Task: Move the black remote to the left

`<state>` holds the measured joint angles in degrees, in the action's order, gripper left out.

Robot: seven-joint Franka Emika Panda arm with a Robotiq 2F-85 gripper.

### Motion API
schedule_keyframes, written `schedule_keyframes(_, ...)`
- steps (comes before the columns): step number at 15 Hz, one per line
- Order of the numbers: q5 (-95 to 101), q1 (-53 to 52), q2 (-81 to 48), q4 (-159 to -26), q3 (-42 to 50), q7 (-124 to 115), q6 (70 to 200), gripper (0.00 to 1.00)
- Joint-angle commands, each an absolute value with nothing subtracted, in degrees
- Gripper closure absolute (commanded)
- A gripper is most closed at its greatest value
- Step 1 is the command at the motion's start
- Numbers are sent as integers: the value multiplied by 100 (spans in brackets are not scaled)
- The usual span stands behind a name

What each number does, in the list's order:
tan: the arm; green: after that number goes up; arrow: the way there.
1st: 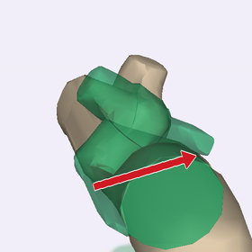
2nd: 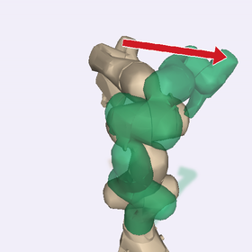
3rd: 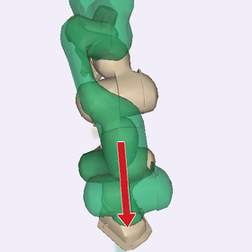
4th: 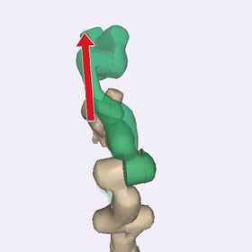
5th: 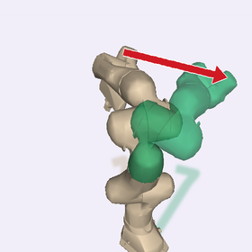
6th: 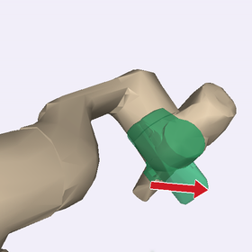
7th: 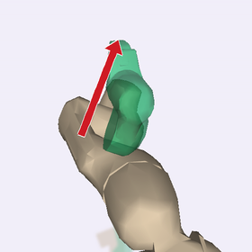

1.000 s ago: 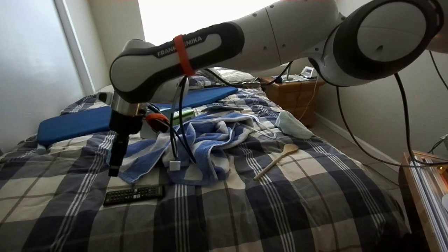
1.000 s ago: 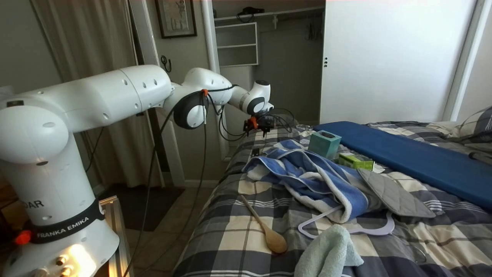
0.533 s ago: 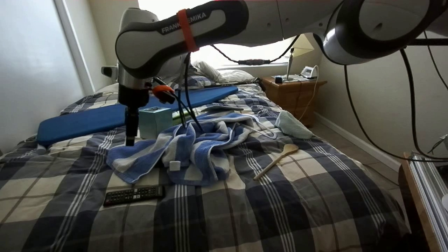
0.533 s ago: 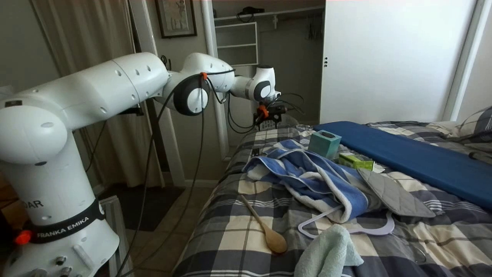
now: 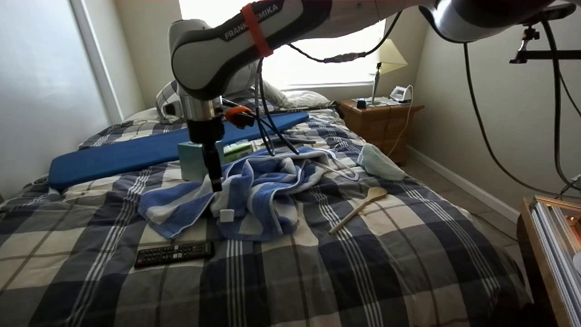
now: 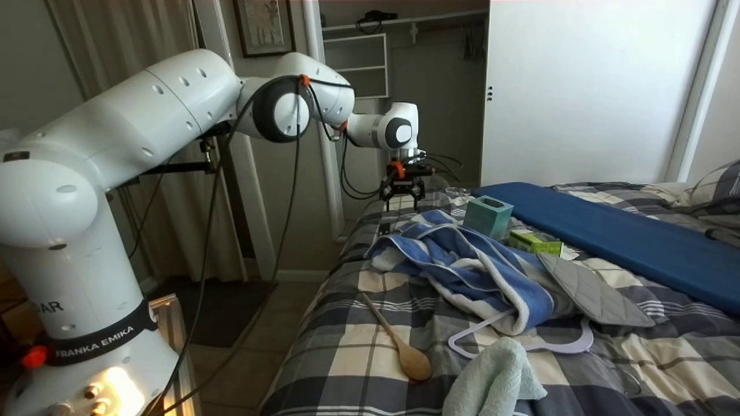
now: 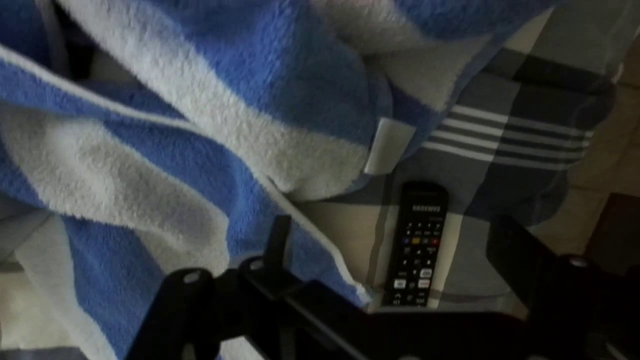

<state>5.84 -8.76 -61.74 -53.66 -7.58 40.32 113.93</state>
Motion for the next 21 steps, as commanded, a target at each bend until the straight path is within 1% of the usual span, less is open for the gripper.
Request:
schedule_keyframes(1, 697, -919, -5249, -6744, -432, 3182, 11166, 0)
schedule_keyframes(10, 912, -821, -3715, -8955, -41, 1029, 10614, 0)
schedule_keyframes(14, 407, -573, -2946, -10021, -114, 282, 10324, 0)
schedule_keyframes(15, 328, -531, -2747, -10290, -117, 217, 10081, 0)
schedule_keyframes(16, 592, -595, -3399, -9427, -122, 443, 10200, 0)
schedule_keyframes(18, 490, -529, -3078, -9870, -122, 344, 10066, 0)
schedule_keyframes(21, 464, -518, -2911, -10090, -127, 308, 10065, 0)
